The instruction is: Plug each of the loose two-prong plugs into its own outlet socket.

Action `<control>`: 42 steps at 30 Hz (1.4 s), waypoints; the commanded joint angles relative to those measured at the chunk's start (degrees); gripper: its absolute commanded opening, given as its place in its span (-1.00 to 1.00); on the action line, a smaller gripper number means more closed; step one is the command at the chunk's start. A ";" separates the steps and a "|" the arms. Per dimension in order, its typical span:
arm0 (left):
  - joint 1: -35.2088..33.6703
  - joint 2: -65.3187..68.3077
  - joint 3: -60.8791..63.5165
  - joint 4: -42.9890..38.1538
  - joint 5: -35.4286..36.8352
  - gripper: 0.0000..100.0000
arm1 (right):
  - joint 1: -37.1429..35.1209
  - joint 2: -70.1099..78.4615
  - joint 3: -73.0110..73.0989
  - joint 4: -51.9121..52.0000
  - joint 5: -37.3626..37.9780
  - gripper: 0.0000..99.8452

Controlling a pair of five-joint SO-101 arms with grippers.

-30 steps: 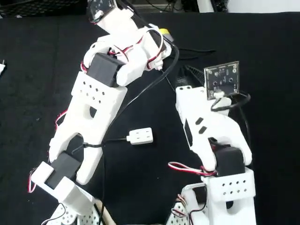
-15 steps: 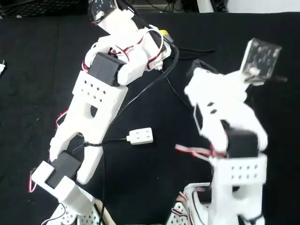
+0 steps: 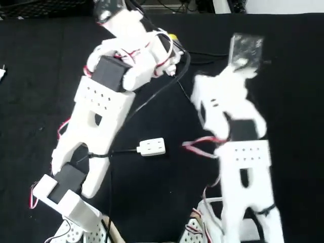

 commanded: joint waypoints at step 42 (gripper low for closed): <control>-2.24 -1.67 -11.91 5.71 -11.08 -0.94 | -9.14 9.01 24.13 -79.65 31.21 -0.98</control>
